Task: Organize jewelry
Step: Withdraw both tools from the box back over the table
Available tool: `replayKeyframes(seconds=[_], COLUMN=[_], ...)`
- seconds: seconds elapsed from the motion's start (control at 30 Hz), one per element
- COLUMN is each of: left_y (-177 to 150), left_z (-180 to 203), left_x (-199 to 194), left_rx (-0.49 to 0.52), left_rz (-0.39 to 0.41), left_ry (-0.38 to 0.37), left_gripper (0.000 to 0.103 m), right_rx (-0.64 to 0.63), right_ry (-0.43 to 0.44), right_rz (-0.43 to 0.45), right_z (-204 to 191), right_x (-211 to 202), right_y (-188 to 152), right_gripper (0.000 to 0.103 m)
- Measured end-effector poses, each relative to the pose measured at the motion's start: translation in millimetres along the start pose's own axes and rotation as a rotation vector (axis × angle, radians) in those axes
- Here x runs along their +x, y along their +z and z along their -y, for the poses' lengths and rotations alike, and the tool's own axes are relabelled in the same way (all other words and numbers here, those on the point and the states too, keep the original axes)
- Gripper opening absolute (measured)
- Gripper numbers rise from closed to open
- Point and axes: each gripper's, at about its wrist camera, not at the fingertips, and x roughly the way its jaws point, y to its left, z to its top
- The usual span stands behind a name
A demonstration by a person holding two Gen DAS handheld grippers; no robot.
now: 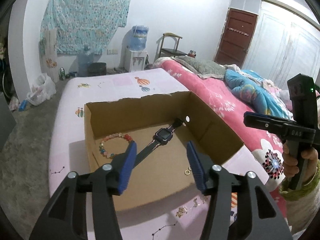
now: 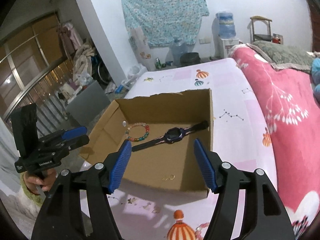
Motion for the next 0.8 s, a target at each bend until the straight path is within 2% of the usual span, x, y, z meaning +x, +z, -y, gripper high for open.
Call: replayKeyframes(seconds=[0.23,0.43,0.6,0.8], left_y=[-23.1,-48.0,-71.3,-107.6], left_z=[6.5,12.3,16.5,20.8], left_x=[-18.2,-28.4,-25.3,-3.7], left_rx=[0.037,0.064,0.061,0.065], left_rz=[-0.012,-0.043,-0.101,-0.207], left_ry=[0.044,0.061,0.072,0.101], left_gripper=[0.064,0.072,0.076,0.078], right_rx=[0.039,0.004,-0.002,0.003], right_ry=[0.004,-0.001,0.007,-0.004], right_rz=[0.041,0.051,0.001,-0.109], right_z=[-7.0,-18.1,-21.2,-24.1], right_x=[-14.5,-23.9,-21.1,-5.6], right_y=[-26.0,-49.0,-73.1,-109.5], right_gripper=[0.068,0.078,0.078,0.078])
